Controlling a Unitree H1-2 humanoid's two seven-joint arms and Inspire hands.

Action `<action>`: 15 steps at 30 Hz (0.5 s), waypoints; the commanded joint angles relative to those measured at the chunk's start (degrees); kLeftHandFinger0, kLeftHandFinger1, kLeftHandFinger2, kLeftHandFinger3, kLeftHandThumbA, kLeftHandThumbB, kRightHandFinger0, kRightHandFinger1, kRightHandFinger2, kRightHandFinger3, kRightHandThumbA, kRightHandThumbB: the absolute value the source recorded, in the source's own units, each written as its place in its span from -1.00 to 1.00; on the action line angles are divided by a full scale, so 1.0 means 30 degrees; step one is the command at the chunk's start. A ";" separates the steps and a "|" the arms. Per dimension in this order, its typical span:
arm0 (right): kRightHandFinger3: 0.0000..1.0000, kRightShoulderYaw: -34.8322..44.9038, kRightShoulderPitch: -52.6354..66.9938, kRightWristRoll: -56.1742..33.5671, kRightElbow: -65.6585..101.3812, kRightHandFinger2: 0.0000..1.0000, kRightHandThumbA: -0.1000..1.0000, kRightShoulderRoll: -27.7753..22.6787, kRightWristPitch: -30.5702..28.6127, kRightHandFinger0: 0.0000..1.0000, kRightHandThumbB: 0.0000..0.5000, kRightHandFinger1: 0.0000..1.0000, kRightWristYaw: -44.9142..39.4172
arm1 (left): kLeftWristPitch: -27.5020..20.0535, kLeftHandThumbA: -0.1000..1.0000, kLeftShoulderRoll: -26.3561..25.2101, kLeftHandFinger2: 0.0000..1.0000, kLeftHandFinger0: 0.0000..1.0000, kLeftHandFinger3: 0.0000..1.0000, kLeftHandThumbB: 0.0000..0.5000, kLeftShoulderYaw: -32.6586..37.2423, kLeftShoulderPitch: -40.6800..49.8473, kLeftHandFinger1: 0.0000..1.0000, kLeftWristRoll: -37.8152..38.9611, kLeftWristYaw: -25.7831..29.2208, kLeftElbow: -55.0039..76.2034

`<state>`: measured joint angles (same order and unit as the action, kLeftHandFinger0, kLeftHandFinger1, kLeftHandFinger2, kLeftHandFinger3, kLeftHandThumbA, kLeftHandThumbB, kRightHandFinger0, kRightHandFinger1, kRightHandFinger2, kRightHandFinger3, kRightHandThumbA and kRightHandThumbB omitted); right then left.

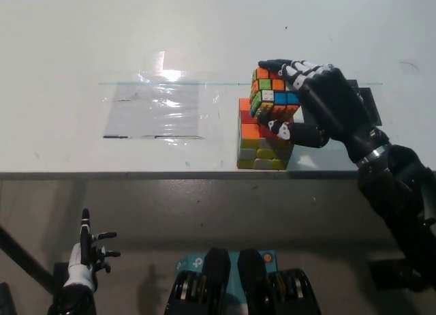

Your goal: The robot uses its right hand to pick up the small cube kept on the middle on the desk and place it on the bigger cube kept next to it

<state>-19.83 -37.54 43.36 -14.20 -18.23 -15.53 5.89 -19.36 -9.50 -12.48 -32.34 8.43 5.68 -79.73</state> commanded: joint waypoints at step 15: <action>-0.38 0.0310 -0.0468 -0.0488 -0.0118 0.42 -1.00 0.0351 -0.0625 -1.00 -0.20 -0.29 0.0270 | -0.0348 1.00 -0.0526 -0.96 -0.76 -1.00 1.00 0.0235 -0.0880 -0.40 -0.0120 0.0274 0.0201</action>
<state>-19.80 -37.31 43.33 -15.14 -17.78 -15.58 5.82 -19.31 -9.63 -12.33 -32.77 8.36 5.69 -79.72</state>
